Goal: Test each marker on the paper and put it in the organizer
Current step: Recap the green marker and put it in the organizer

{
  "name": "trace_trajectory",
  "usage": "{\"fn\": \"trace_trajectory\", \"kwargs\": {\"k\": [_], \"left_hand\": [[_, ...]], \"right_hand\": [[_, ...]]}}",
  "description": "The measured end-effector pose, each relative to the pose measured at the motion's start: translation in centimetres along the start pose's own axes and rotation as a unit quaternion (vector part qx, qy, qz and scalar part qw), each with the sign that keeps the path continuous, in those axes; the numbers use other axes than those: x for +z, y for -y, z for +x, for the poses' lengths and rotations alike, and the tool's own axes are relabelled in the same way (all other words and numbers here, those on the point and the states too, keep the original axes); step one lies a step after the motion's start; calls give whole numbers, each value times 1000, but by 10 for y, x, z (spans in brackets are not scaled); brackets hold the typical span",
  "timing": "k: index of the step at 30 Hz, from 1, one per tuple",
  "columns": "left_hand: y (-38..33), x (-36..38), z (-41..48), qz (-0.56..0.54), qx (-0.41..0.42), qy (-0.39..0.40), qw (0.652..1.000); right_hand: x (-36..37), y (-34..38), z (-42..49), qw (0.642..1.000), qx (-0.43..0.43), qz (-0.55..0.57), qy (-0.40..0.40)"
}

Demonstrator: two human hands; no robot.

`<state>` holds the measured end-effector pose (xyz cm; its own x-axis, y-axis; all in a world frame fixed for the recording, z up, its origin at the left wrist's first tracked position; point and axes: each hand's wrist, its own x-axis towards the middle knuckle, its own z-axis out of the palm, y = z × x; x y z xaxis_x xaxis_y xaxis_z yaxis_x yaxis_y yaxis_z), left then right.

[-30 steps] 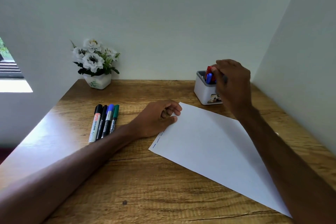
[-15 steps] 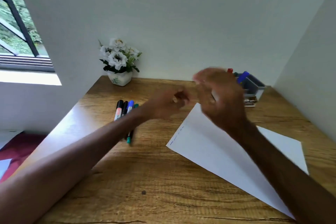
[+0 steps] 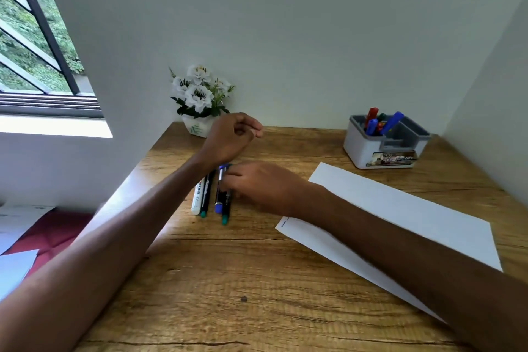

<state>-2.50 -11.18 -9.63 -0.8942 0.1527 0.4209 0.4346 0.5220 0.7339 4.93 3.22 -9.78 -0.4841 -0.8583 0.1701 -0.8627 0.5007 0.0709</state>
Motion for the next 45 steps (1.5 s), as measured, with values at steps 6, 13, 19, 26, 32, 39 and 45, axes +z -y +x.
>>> {"fn": "trace_trajectory", "kwargs": {"k": [6, 13, 19, 26, 32, 39, 45], "left_hand": [[0, 8, -1, 13, 6, 30, 999], [-10, 11, -2, -60, 27, 110, 992], [-29, 41, -16, -60, 89, 221, 969], [-41, 58, -28, 53, 167, 131, 976], [-38, 64, -38, 107, 240, 98, 960], [-41, 67, -39, 120, 305, 75, 942], [-37, 60, -35, 165, 321, 92, 928]], "right_hand": [[3, -22, -26, 1000, 6, 5, 3], [-7, -47, -56, 991, 71, 67, -93], [-20, -69, -106, 855, 263, 290, -341], [-37, -88, -143, 789, 301, 437, -310], [-28, -91, -141, 943, 261, 168, -120], [-20, -76, -122, 937, 247, 188, -163], [-24, -78, -128, 938, 286, 140, -136]]}}
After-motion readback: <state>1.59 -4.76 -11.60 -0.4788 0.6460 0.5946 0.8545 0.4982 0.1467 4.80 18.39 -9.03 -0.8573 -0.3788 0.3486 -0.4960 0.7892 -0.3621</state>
